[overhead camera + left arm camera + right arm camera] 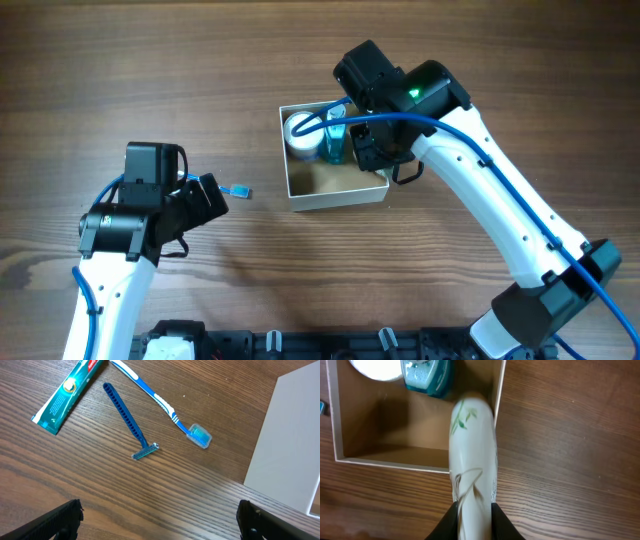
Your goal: Pack container
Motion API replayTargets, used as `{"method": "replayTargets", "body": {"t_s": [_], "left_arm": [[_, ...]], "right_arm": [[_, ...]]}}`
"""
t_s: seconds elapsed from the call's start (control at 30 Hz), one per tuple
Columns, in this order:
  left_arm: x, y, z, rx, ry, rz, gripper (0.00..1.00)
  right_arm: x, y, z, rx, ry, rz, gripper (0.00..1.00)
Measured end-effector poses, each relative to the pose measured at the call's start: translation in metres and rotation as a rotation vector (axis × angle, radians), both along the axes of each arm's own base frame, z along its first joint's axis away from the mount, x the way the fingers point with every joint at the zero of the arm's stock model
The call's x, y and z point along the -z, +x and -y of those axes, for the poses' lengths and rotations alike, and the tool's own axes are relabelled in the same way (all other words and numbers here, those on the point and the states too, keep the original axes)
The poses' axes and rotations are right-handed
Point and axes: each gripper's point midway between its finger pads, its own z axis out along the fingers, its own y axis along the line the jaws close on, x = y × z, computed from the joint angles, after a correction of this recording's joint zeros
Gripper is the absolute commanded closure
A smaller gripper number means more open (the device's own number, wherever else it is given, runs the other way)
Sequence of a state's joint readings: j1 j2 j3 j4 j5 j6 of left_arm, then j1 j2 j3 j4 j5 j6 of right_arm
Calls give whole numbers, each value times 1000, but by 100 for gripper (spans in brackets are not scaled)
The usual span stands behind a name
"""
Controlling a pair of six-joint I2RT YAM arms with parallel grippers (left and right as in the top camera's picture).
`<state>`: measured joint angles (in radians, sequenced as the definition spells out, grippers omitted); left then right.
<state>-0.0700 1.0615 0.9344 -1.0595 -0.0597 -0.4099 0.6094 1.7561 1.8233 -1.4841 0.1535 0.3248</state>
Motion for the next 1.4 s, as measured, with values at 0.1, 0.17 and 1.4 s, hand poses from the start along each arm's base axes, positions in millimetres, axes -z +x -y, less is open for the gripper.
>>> {"method": "replayTargets", "body": {"t_s": [0.1,0.17,1.4], "left_arm": [[0,-1,0,0,0,-3,0],[0,-1,0,0,0,-3,0],[0,-1,0,0,0,-3,0]], "right_arm": [[-1,1,-1,-2,3,3,71],[-2,1,-1,-2,4,4,73],[-22,50,166,603,200,179,96]]}}
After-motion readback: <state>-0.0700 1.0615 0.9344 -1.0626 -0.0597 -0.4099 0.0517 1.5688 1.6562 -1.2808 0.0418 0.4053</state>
